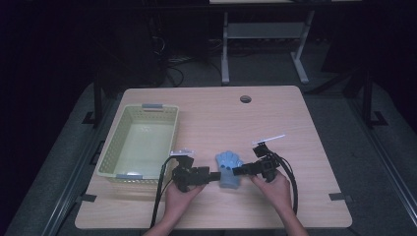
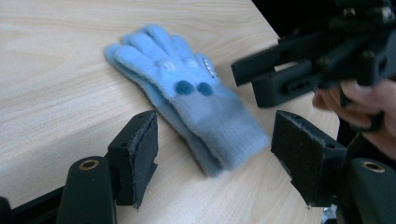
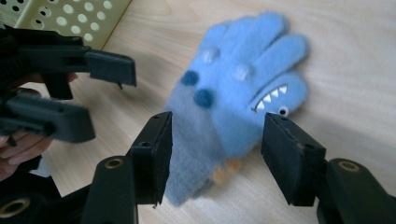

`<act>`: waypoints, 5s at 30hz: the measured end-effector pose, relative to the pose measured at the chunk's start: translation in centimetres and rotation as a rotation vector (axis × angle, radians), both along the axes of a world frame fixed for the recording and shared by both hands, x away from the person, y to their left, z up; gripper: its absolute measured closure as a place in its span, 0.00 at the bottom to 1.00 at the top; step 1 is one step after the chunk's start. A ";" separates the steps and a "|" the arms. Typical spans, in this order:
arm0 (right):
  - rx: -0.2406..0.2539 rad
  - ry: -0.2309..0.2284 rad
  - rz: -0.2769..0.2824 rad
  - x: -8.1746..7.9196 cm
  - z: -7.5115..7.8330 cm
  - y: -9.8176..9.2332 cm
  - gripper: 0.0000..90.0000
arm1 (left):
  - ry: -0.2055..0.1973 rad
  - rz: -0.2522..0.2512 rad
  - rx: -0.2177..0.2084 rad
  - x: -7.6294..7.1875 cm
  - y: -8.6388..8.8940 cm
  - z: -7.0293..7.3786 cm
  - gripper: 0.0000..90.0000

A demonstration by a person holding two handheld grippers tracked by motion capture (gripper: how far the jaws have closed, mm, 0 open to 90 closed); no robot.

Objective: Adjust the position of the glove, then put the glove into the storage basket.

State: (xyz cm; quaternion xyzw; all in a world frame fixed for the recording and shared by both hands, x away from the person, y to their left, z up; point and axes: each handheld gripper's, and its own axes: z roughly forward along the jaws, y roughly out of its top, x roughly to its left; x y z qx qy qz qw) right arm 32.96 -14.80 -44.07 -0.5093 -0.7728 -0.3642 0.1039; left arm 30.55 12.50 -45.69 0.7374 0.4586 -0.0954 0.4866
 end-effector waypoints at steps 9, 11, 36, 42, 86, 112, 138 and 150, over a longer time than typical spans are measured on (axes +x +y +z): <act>0.067 0.014 -0.063 -0.8 -1.7 -1.1 0.51 | 0.085 0.025 -0.030 0.9 -0.7 -0.9 0.35; 0.076 0.017 -0.071 -0.9 -1.8 -1.2 0.51 | 0.094 0.017 -0.013 1.0 -0.9 -1.2 0.35; 0.108 0.048 -0.088 -1.3 -3.0 -0.5 0.60 | 0.147 -0.002 -0.014 1.5 -2.0 -2.3 0.59; 0.119 0.050 -0.094 -1.3 -3.1 -0.4 0.62 | 0.150 -0.004 -0.018 1.6 -2.2 -2.4 0.62; 0.148 0.013 -0.094 -1.2 -2.9 0.8 0.87 | 0.177 -0.025 -0.074 2.8 -2.5 -2.9 0.84; 0.161 -0.037 -0.087 -1.5 -0.2 0.9 0.87 | 0.118 -0.059 -0.119 2.9 -1.9 -0.3 0.85; 0.168 -0.085 -0.053 -1.4 3.0 1.6 0.87 | 0.067 -0.068 -0.139 2.6 -0.8 2.6 0.85; 0.173 -0.099 -0.027 -1.0 4.6 2.7 0.87 | 0.046 -0.061 -0.150 2.6 0.7 4.3 0.85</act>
